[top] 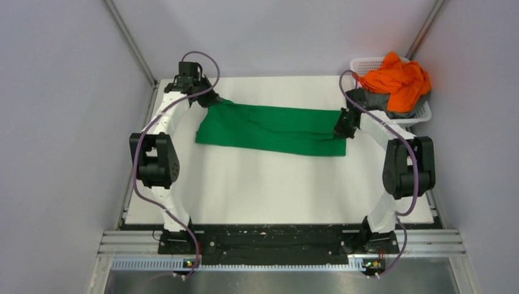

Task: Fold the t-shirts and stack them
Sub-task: Fold the other side of the tshirt into a rectangle, then rotate the tshirt 90 degrees

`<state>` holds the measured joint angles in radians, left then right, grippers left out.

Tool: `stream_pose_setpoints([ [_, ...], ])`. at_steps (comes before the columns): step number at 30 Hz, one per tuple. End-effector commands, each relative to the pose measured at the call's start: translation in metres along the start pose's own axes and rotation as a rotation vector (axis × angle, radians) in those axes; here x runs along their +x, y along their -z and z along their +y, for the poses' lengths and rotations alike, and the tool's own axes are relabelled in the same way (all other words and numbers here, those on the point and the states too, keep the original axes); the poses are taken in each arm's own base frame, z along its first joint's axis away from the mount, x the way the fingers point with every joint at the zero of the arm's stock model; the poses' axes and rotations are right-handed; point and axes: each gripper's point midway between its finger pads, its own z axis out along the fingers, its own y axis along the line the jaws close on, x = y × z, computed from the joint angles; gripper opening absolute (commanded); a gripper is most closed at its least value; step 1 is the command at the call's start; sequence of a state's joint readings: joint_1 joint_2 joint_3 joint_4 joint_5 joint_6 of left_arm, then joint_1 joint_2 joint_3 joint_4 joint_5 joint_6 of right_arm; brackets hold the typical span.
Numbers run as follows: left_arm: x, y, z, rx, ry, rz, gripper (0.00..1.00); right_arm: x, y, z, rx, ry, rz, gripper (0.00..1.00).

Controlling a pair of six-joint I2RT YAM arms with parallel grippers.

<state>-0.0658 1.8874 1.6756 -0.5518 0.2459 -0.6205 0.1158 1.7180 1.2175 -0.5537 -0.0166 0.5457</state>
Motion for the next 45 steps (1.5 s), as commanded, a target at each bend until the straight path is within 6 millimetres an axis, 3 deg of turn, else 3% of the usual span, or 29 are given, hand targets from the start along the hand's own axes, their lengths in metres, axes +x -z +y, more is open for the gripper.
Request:
stream_pose_setpoints([
  [1, -0.041, -0.017, -0.009, 0.037, -0.057, -0.112, 0.00, -0.037, -0.008, 0.002, 0.036, -0.010, -0.081, 0.00],
  [4, -0.049, -0.035, 0.002, -0.013, -0.047, -0.105, 0.03, -0.045, -0.018, 0.001, 0.063, -0.024, -0.090, 0.03],
  [6, -0.053, -0.044, 0.013, -0.075, -0.028, -0.089, 0.35, -0.049, -0.021, -0.001, 0.082, -0.038, -0.097, 0.30],
  [7, -0.054, -0.048, 0.019, -0.098, -0.020, -0.078, 0.56, -0.052, -0.021, 0.000, 0.086, -0.045, -0.105, 0.45],
  [8, -0.056, -0.050, 0.023, -0.113, -0.009, -0.073, 0.88, -0.055, -0.020, -0.001, 0.096, -0.051, -0.116, 0.55],
  [9, -0.057, -0.051, 0.026, -0.127, 0.002, -0.070, 0.97, -0.059, -0.017, -0.002, 0.109, -0.060, -0.133, 0.62],
  [13, -0.063, -0.042, 0.026, -0.136, 0.015, -0.084, 0.99, -0.078, 0.004, -0.003, 0.131, -0.068, -0.218, 0.80],
  [16, -0.047, -0.035, 0.017, -0.086, 0.034, -0.039, 0.99, -0.085, 0.012, 0.011, 0.064, -0.005, -0.260, 0.85],
  [18, -0.028, -0.035, 0.012, -0.053, 0.043, 0.006, 0.99, -0.084, 0.010, 0.033, -0.020, 0.071, -0.267, 0.87],
  [23, 0.031, -0.053, 0.003, -0.020, 0.050, 0.112, 0.99, -0.066, -0.023, 0.113, -0.262, 0.274, -0.227, 0.87],
  [25, 0.053, -0.066, 0.003, -0.007, 0.072, 0.161, 0.99, -0.070, -0.041, 0.136, -0.281, 0.329, -0.229, 0.88],
  [28, 0.065, -0.088, 0.010, -0.015, 0.111, 0.196, 0.99, -0.061, -0.078, 0.148, -0.281, 0.353, -0.183, 0.89],
  [31, 0.066, -0.113, 0.018, -0.034, 0.144, 0.205, 0.99, -0.045, -0.096, 0.147, -0.292, 0.342, -0.130, 0.89],
  [33, 0.068, -0.131, 0.021, -0.032, 0.158, 0.226, 0.99, -0.024, -0.100, 0.138, -0.280, 0.348, -0.085, 0.89],
  [37, 0.056, -0.164, 0.016, -0.010, 0.173, 0.225, 0.99, 0.033, -0.084, 0.114, -0.279, 0.357, 0.010, 0.89],
  [42, 0.036, -0.198, -0.027, 0.193, 0.201, 0.190, 0.99, 0.122, -0.039, 0.103, -0.319, 0.414, 0.110, 0.89],
  [45, 0.036, -0.217, -0.063, 0.323, 0.194, 0.161, 0.99, 0.174, -0.013, 0.125, -0.413, 0.460, 0.181, 0.89],
])
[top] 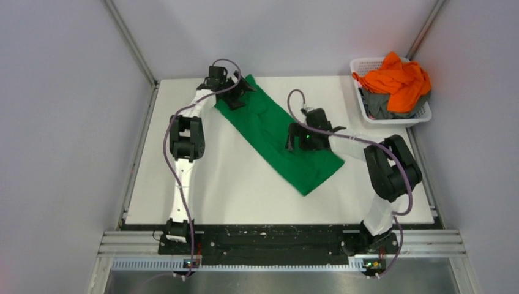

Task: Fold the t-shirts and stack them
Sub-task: Rotate the tshirt 90 degrees

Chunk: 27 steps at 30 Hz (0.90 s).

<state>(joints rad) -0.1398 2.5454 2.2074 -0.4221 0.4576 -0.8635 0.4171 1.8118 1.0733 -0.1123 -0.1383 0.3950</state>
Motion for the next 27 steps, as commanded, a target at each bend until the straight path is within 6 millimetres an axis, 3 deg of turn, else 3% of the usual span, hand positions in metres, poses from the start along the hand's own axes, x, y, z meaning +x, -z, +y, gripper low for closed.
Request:
stream_pose_setpoints([
  [1, 0.007, -0.051, -0.031, 0.176, -0.036, -0.024, 0.99, 0.089, 0.022, 0.067, -0.145, 0.029, 0.207, 0.89],
  [6, 0.005, -0.070, -0.076, 0.314, -0.100, -0.122, 0.99, 0.114, 0.031, 0.129, -0.260, 0.223, 0.264, 0.89],
  [9, -0.004, -0.062, -0.095, 0.336, -0.124, -0.165, 0.99, 0.098, 0.044, 0.147, -0.281, 0.287, 0.213, 0.92],
  [12, -0.014, -0.036, -0.116, 0.324, -0.186, -0.204, 0.99, 0.071, 0.067, 0.148, -0.252, 0.296, 0.106, 0.98],
  [15, -0.019, 0.006, -0.138, 0.284, -0.270, -0.228, 0.99, 0.053, 0.096, 0.142, -0.224, 0.273, 0.003, 0.99],
  [19, -0.007, 0.086, -0.153, 0.147, -0.297, -0.224, 0.99, 0.060, 0.113, 0.118, -0.168, 0.223, -0.040, 0.99],
  [21, 0.014, 0.125, -0.145, 0.069, -0.325, -0.205, 0.99, 0.076, 0.114, 0.102, -0.140, 0.207, -0.016, 0.99],
  [22, 0.030, 0.137, -0.127, 0.003, -0.326, -0.190, 0.99, 0.085, 0.115, 0.096, -0.134, 0.198, -0.001, 0.99],
  [23, 0.042, 0.167, -0.125, -0.018, -0.350, -0.216, 0.99, 0.094, 0.115, 0.091, -0.134, 0.190, 0.020, 0.99],
  [27, 0.104, 0.214, -0.058, -0.145, -0.344, -0.206, 0.99, 0.123, 0.115, 0.082, -0.157, 0.166, 0.102, 0.99],
])
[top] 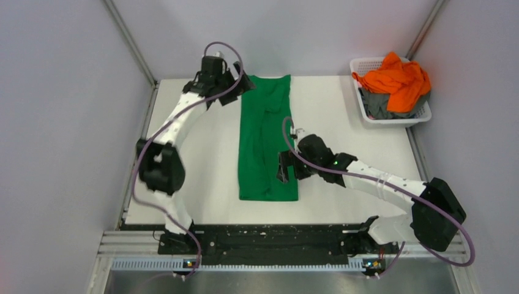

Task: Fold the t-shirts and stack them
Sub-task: Rotate the tshirt 90 degrees, then grab the bottom of the folded rectangular tshirt with both arms

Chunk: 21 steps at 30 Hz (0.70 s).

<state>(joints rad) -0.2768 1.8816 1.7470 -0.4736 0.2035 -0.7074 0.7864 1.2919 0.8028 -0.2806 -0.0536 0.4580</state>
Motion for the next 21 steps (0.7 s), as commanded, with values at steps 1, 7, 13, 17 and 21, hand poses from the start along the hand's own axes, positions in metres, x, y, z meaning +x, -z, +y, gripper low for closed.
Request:
stream_pose_setpoints([
  [1, 0.072, 0.073, 0.043, -0.120, -0.057, 0.031, 0.99, 0.035, 0.000, -0.011, 0.016, -0.060, 0.099, 0.99],
  [7, 0.213, 0.111, 0.091, -0.125, -0.062, 0.318, 0.98, 0.064, -0.002, -0.016, 0.017, -0.073, 0.209, 0.93],
  [13, 0.297, 0.120, 0.110, -0.108, 0.038, 0.559, 0.81, 0.084, -0.002, -0.024, 0.032, -0.077, 0.265, 0.87],
  [17, 0.319, 0.113, 0.112, -0.093, 0.077, 0.618, 0.70, 0.095, -0.004, -0.026, 0.029, -0.071, 0.297, 0.79],
  [21, 0.335, 0.108, 0.125, -0.143, 0.094, 0.672, 0.50, 0.104, -0.008, -0.028, 0.025, -0.077, 0.321, 0.70],
])
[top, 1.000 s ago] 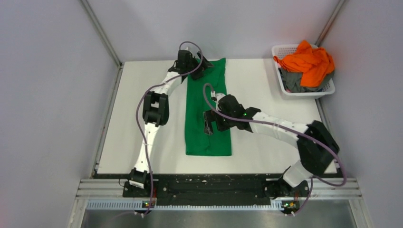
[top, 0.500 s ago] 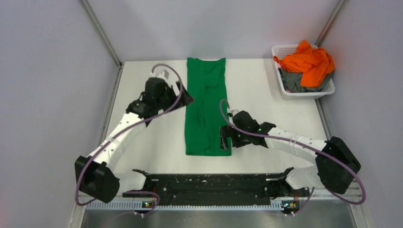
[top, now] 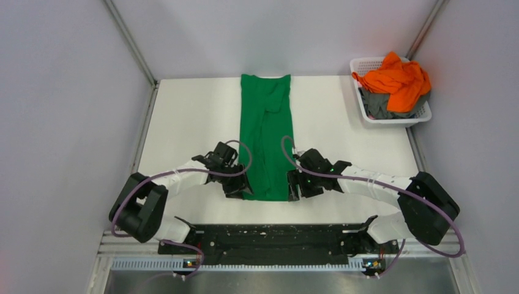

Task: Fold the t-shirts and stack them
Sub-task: Grab the bottom of the folded rectangular tshirt with both arms

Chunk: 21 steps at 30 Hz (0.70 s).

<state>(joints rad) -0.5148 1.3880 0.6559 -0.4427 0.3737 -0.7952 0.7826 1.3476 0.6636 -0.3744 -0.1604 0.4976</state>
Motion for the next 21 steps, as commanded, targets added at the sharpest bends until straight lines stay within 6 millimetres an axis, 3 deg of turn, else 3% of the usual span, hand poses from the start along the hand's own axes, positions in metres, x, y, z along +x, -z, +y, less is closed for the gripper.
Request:
stream_pose_setpoints([
  [1, 0.001, -0.014, -0.002, 0.015, 0.020, 0.031, 0.44, 0.006, -0.007, -0.001, -0.020, -0.002, 0.017, 0.67],
  [6, -0.002, -0.023, 0.020, -0.119, -0.001, 0.061, 0.12, 0.008, -0.016, 0.001, -0.048, 0.005, 0.012, 0.50],
  [8, -0.001, -0.023, 0.022, -0.141, -0.003, 0.080, 0.00, 0.011, -0.020, -0.001, -0.045, 0.005, 0.026, 0.37],
  [11, 0.006, -0.017, 0.023, -0.147, 0.005, 0.107, 0.00, 0.019, -0.019, 0.002, -0.071, -0.007, 0.063, 0.13],
  [13, 0.015, -0.008, 0.023, -0.140, 0.014, 0.112, 0.00, 0.027, -0.015, 0.005, -0.094, -0.021, 0.079, 0.05],
  [17, 0.026, 0.006, 0.021, -0.091, 0.002, 0.094, 0.00, 0.037, -0.002, 0.016, -0.163, -0.030, 0.085, 0.00],
  [21, 0.014, 0.014, -0.015, 0.039, -0.049, 0.097, 0.00, 0.012, 0.007, 0.030, -0.203, -0.008, 0.013, 0.00],
])
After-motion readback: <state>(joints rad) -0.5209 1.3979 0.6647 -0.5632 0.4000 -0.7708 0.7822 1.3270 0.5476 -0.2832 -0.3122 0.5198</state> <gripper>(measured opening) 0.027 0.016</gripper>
